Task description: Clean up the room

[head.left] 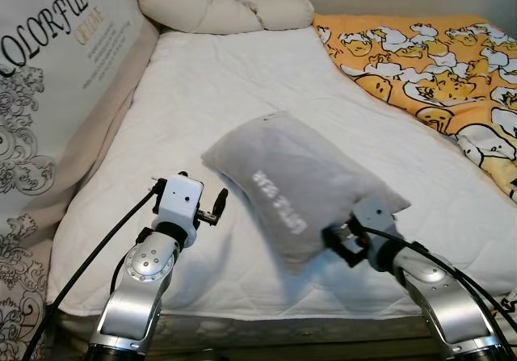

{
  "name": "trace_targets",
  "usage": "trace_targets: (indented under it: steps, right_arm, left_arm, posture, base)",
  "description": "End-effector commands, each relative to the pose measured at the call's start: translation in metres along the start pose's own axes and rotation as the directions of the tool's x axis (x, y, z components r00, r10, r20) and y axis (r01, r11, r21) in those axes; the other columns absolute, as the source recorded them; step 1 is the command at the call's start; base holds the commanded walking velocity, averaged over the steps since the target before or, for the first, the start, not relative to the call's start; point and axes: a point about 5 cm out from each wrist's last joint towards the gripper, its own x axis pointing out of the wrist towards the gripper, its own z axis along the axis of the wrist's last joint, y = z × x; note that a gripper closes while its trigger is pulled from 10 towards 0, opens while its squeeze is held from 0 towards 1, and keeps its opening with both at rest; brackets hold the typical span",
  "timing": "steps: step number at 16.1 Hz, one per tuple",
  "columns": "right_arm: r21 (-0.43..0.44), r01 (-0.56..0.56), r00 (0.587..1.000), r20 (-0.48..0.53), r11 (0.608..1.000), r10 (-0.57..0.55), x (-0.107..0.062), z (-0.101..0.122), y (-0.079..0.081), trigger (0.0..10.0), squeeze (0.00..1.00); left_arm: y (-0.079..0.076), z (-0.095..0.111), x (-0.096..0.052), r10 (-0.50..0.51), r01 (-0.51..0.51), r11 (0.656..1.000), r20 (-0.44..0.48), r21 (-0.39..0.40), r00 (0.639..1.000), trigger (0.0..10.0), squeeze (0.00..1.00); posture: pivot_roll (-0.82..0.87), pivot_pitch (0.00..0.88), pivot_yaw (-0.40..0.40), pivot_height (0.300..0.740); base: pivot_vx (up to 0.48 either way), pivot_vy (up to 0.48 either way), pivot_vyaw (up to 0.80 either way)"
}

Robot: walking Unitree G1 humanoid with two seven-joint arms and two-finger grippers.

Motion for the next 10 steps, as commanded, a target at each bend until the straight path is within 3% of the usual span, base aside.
trace_targets:
  steps: [1,4,7,8,10]
  right_arm:
    - [0.014,-0.097,0.993,0.073,0.995,0.096,-0.001,0.018,0.012,10.0,0.00]
    - [0.030,-0.257,0.956,0.157,0.966,0.250,-0.010,0.040,0.030,10.0,0.00]
    - [0.070,-0.414,0.890,0.242,0.908,0.387,-0.019,0.058,0.051,10.0,0.00]
    - [0.065,-0.421,0.890,0.224,0.905,0.398,-0.020,0.057,0.054,10.0,0.00]
    - [0.047,-0.326,0.945,0.060,0.944,0.323,-0.014,0.038,0.045,10.0,0.00]
  left_arm:
    - [0.003,0.007,0.000,0.002,-0.002,1.000,0.018,0.007,1.000,10.0,0.00]
    - [0.008,0.007,0.001,0.015,-0.015,1.000,0.019,0.013,1.000,10.0,0.00]
    - [0.016,0.009,0.004,0.033,-0.034,0.999,0.022,0.025,0.999,10.0,0.00]
    - [0.018,0.009,0.004,0.036,-0.037,0.999,0.022,0.027,0.999,10.0,0.00]
    - [0.019,0.009,0.005,0.036,-0.037,0.999,0.021,0.031,0.999,10.0,0.00]
  posture:
    - [0.06,0.000,0.017,0.740]
    - [0.06,0.000,0.018,0.740]
    - [0.06,0.000,0.020,0.740]
    - [0.06,0.000,0.025,0.740]
    - [0.06,0.000,0.031,0.740]
  base:
    - [0.000,0.000,0.00]
    - [0.000,0.000,0.00]
    - [0.000,0.000,0.00]
    - [0.000,0.000,0.00]
    - [0.000,0.000,0.00]
